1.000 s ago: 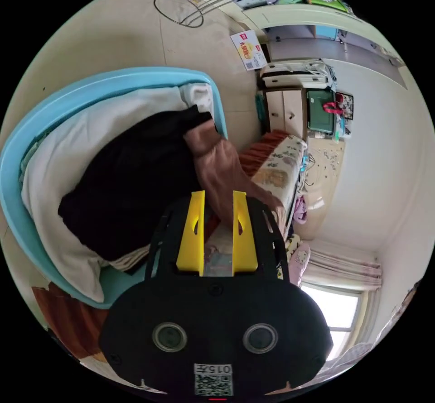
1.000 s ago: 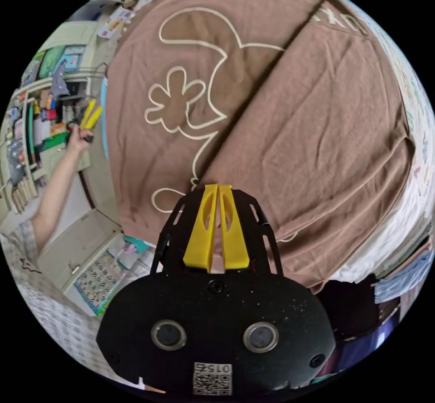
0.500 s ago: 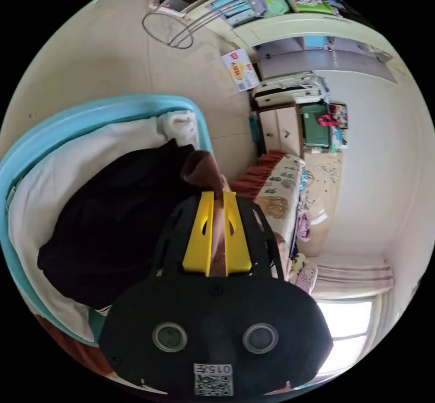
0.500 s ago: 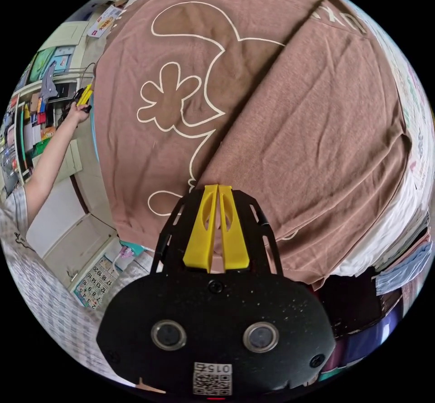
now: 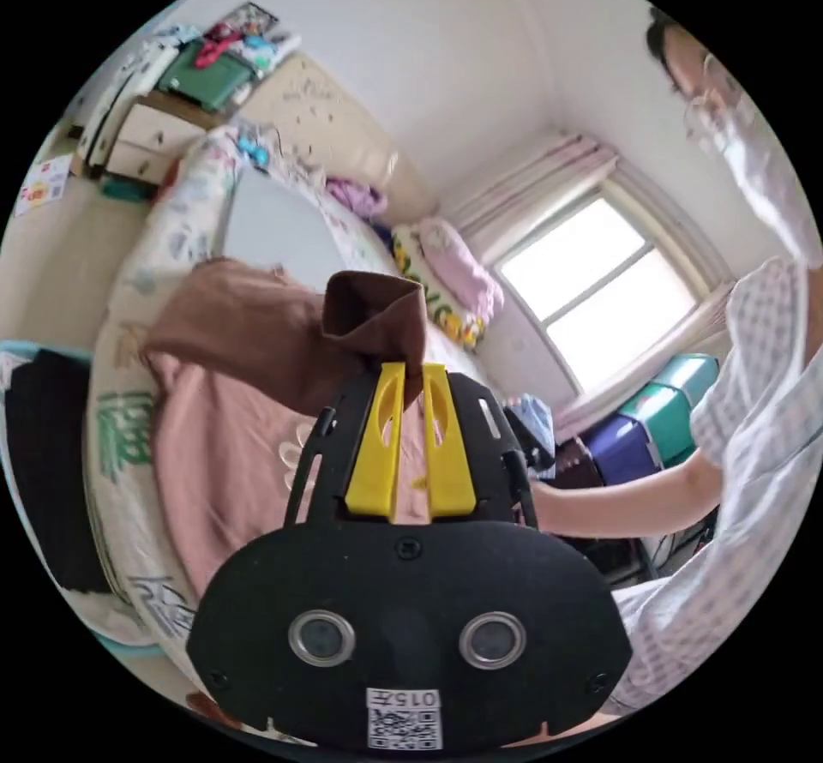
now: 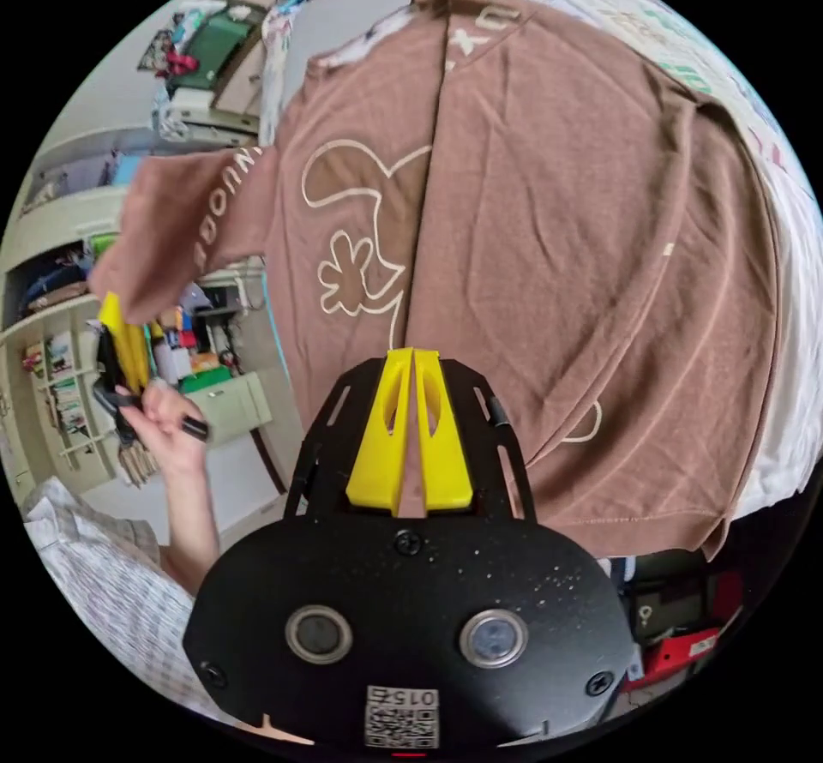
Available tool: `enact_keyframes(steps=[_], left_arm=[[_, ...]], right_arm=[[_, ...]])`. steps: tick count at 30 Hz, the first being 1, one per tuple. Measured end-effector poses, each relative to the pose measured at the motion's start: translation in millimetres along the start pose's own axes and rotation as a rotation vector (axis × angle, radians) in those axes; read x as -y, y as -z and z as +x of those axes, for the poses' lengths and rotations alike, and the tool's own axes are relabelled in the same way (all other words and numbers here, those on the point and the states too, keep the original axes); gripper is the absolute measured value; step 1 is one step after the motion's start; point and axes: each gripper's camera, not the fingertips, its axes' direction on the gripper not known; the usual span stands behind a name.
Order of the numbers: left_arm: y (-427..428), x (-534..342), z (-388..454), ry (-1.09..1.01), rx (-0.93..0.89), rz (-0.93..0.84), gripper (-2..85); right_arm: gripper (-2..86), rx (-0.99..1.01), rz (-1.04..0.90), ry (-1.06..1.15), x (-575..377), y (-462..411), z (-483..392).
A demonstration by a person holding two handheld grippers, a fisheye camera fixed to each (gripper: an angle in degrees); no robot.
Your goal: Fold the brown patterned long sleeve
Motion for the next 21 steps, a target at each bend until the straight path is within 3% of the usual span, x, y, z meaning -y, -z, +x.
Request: enact_keyframes(steps=[5, 9, 11, 14, 18, 21], left_arm=[[-147.8, -110.5, 4.6, 0.164, 0.119, -0.519, 4.8], [-166.0, -140.5, 19.4, 0.134, 0.192, -0.532, 6.7], [-178.5, -142.3, 48.6, -0.052, 0.333, -0.611, 7.2], [-205.5, -151.2, 79.1, -0.213, 0.358, -0.712, 8.4], [-236.2, -168.3, 81.1, -0.19, 0.287, -0.864, 7.6], [-232.7, -166.9, 74.6, -0.058, 0.252, -0.776, 7.4]], right_arm=[[4.5, 0.072, 0.062, -0.006, 5.5, 87.7, 35.7], [9.7, 0.152, -0.016, 0.039, 36.5, 127.4, 46.8], [10.8, 0.186, -0.03, 0.067, 52.1, 138.3, 45.1], [12.7, 0.244, -0.082, 0.089, 73.6, 147.0, 43.1], [13.5, 0.326, -0.139, 0.091, 89.7, 164.6, 50.1], [13.3, 0.292, -0.208, 0.121, 98.6, 177.0, 52.9]])
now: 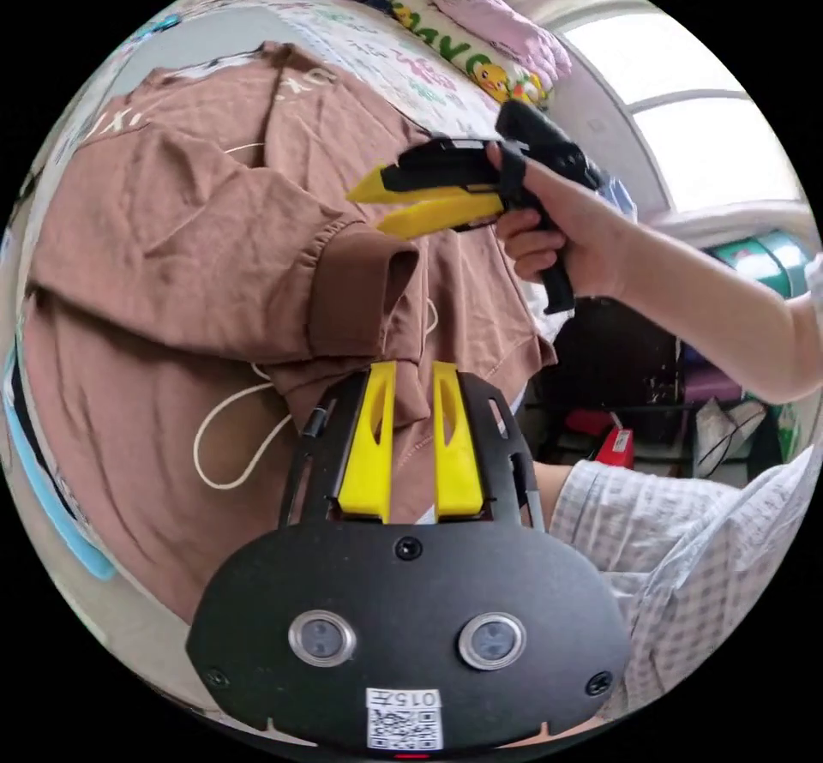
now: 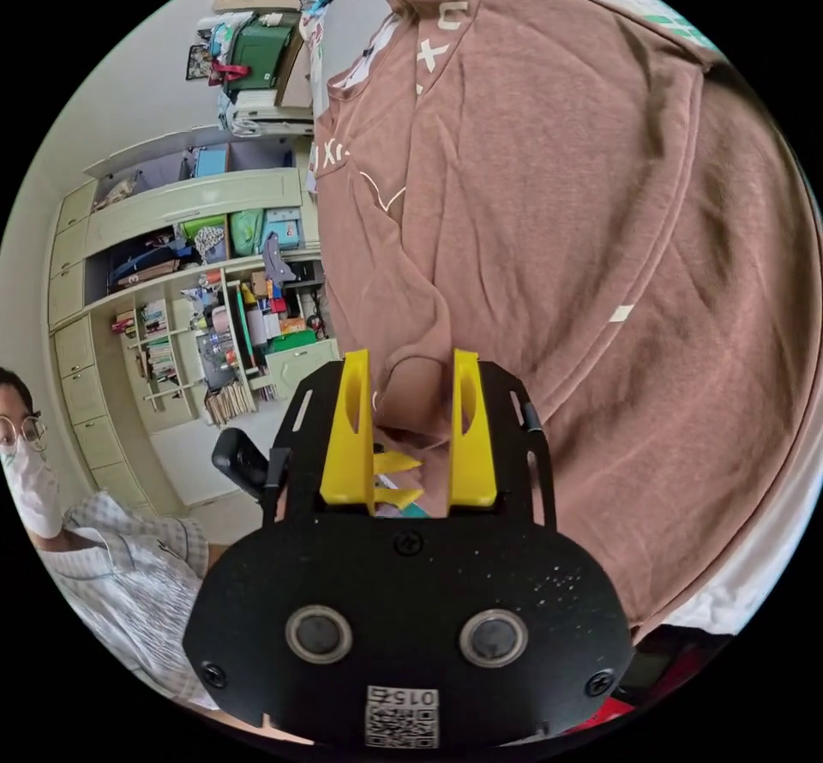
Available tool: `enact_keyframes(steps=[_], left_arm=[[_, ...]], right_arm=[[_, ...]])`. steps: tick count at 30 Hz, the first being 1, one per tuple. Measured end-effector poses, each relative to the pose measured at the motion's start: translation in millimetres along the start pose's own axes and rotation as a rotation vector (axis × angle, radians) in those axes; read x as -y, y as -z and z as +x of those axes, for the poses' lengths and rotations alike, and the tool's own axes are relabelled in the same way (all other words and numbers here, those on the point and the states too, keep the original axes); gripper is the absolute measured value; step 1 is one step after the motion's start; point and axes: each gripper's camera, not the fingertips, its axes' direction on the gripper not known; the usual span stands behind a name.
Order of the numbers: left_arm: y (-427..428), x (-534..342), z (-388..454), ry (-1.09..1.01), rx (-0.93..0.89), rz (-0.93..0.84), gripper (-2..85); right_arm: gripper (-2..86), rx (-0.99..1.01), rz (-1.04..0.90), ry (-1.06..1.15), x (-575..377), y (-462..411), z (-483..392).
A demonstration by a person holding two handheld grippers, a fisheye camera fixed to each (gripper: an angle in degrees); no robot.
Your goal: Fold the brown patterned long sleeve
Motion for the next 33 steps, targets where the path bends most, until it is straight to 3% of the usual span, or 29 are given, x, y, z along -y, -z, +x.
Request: enact_keyframes(steps=[3, 5, 11, 21, 25, 28, 33], left_arm=[[10.3, -9.8, -30.3, 0.283, -0.091, 0.154, 7.5], [9.1, -25.9, -65.7, 0.586, -0.199, 0.277, 8.3], [-25.3, -44.2, -102.0, 0.931, -0.499, 0.45, 9.1], [-30.4, -37.8, -85.4, 0.965, -0.407, 0.35, 10.5], [-51.4, -37.3, -91.9, 1.024, -0.493, 0.391, 8.5], [-51.5, -37.1, -88.2, 0.979, -0.566, 0.426, 2.7], [-34.5, -32.1, -43.4, 0.879, -0.531, 0.433, 1.2]], right_arm=[[12.4, -0.031, -0.105, 0.034, 5.7, 4.7, -1.3], [10.8, -0.004, -0.152, 0.057, 8.3, 6.2, -3.1], [2.1, -0.015, -0.199, 0.072, 14.0, 23.3, -5.8], [0.6, 0.04, -0.188, 0.118, 14.8, 59.4, 17.9], [0.5, 0.071, -0.176, 0.116, 18.6, 60.9, 33.7], [0.5, 0.029, -0.165, 0.142, 20.8, 68.9, 39.3], [0.4, -0.171, -0.104, 0.244, -13.2, 111.9, 31.6]])
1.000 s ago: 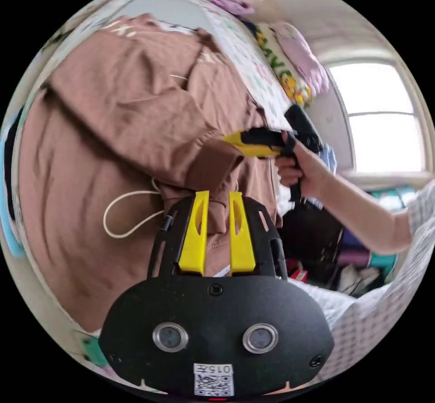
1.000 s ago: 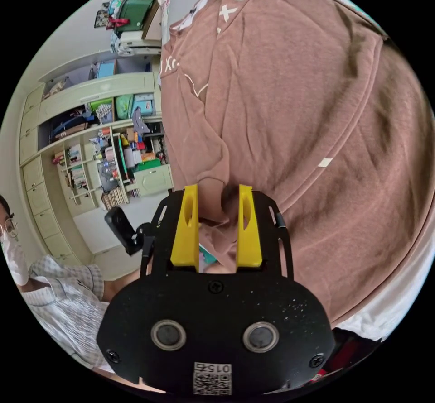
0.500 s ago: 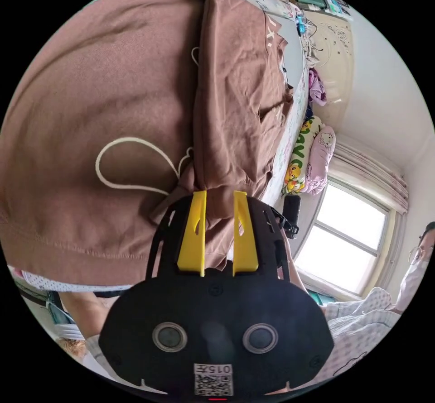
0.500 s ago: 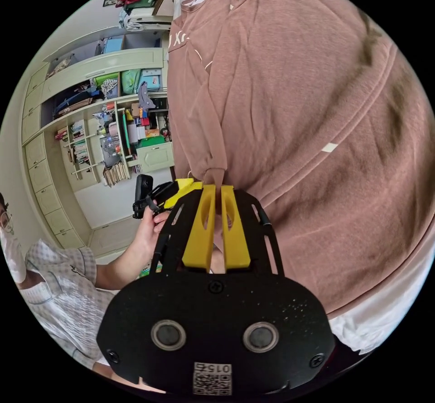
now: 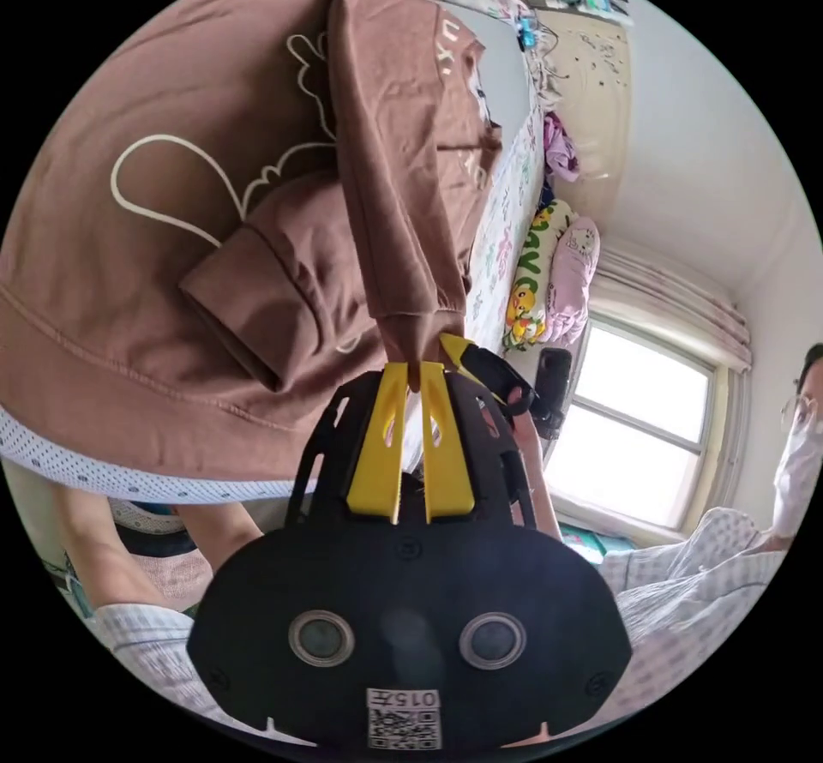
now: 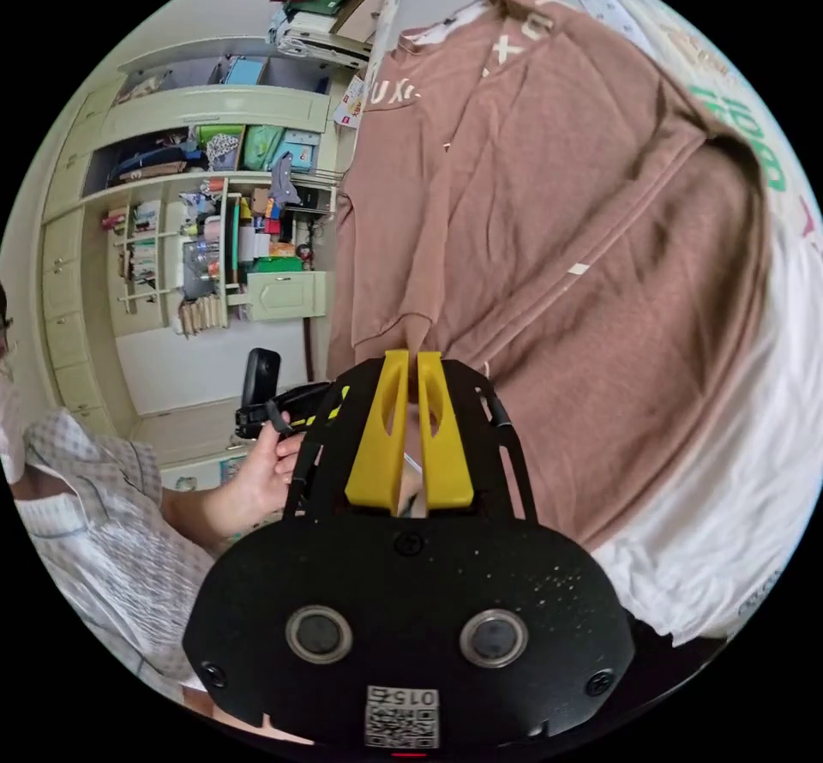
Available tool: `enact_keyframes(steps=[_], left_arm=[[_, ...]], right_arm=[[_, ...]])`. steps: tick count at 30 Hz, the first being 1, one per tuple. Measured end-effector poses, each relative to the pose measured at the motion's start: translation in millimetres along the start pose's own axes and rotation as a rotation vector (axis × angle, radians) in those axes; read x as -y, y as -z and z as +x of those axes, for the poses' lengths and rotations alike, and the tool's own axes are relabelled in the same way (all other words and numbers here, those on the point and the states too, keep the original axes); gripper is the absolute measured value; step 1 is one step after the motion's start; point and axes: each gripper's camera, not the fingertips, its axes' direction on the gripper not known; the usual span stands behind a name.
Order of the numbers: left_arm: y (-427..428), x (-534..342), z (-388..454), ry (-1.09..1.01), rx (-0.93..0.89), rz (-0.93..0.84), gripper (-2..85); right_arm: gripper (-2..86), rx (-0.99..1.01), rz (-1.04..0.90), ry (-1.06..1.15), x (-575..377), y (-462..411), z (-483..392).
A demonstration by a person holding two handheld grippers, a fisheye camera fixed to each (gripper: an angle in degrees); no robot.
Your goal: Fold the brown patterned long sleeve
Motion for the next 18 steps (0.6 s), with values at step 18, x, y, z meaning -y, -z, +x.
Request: enact_keyframes(steps=[18], left_arm=[[47.6, 29.5, -9.1, -0.094, 0.121, -0.046, 5.3]], right_arm=[[3.4, -0.177, 0.033, -0.271, -38.1, -30.7, 243.4]])
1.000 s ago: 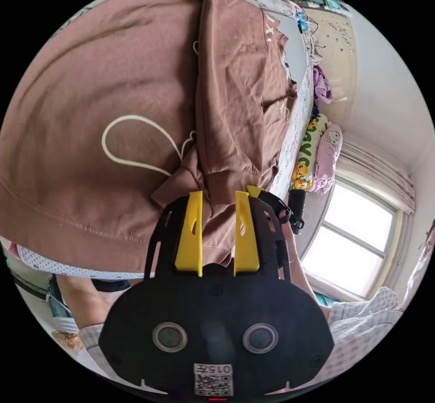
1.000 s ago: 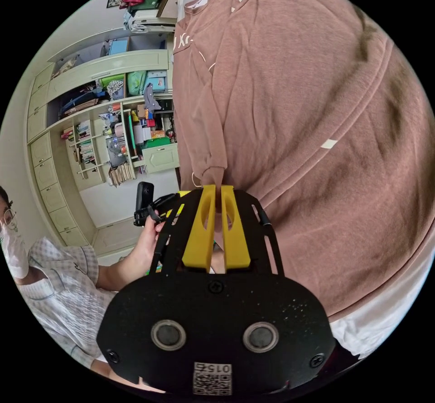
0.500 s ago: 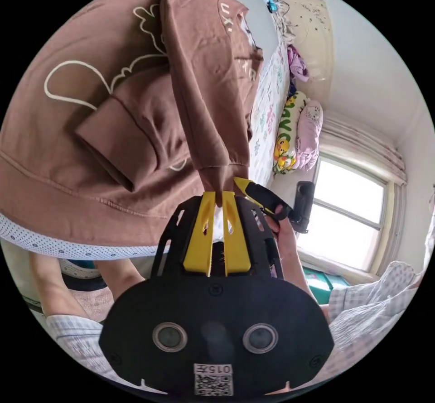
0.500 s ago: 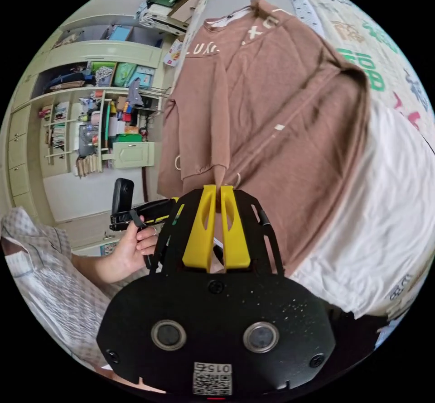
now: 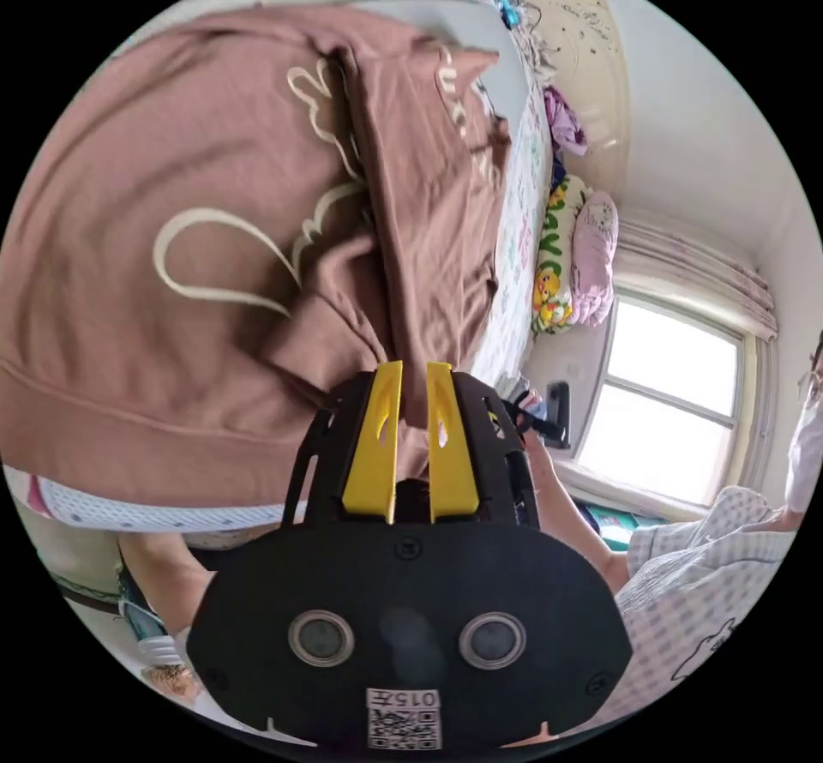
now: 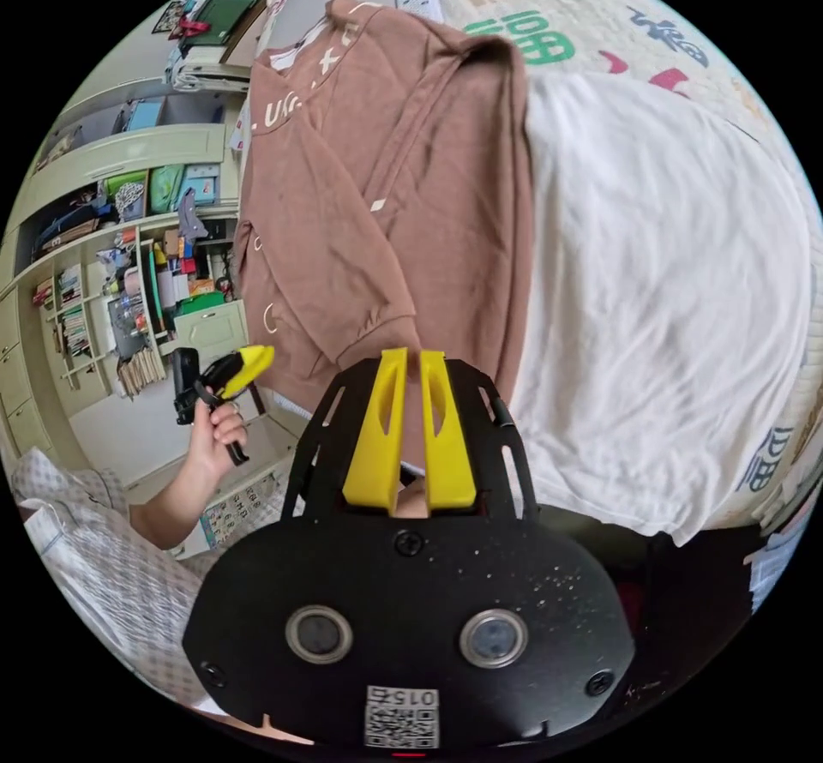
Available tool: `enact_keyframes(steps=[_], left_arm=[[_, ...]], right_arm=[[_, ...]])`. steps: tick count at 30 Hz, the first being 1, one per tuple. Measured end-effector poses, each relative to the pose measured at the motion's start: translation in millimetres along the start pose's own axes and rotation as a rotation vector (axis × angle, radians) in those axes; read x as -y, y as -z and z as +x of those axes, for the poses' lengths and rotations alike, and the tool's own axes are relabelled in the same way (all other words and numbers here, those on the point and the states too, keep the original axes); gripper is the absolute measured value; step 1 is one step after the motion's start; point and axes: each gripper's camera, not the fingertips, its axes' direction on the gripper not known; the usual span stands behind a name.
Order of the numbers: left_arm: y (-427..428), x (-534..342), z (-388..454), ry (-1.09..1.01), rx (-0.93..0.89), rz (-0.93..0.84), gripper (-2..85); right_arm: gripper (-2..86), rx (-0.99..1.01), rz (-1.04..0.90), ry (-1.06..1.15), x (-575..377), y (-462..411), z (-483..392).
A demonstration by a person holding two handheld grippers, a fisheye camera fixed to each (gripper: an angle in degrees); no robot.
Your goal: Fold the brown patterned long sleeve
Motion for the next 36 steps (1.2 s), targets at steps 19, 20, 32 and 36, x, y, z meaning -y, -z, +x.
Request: enact_keyframes(steps=[19, 20, 32, 36], left_arm=[[98.3, 124.7, -20.6, 0.068, -0.037, 0.389, 8.2], [99.4, 128.2, -20.6, 0.066, -0.046, 0.38, 8.2], [156.8, 165.7, -21.1, 0.049, -0.155, 0.469, 1.9], [188.1, 177.0, -26.9, 0.078, -0.188, 0.554, 1.6]], right_arm=[[11.3, 0.018, 0.116, 0.386, 369.9, -164.8, -57.2], [11.6, -0.001, 0.108, 0.394, 380.3, -174.9, -58.7], [2.4, -0.374, -0.127, 0.486, 472.6, -337.4, -44.4], [2.2, -0.369, -0.157, 0.544, 469.6, -362.6, -50.4]])
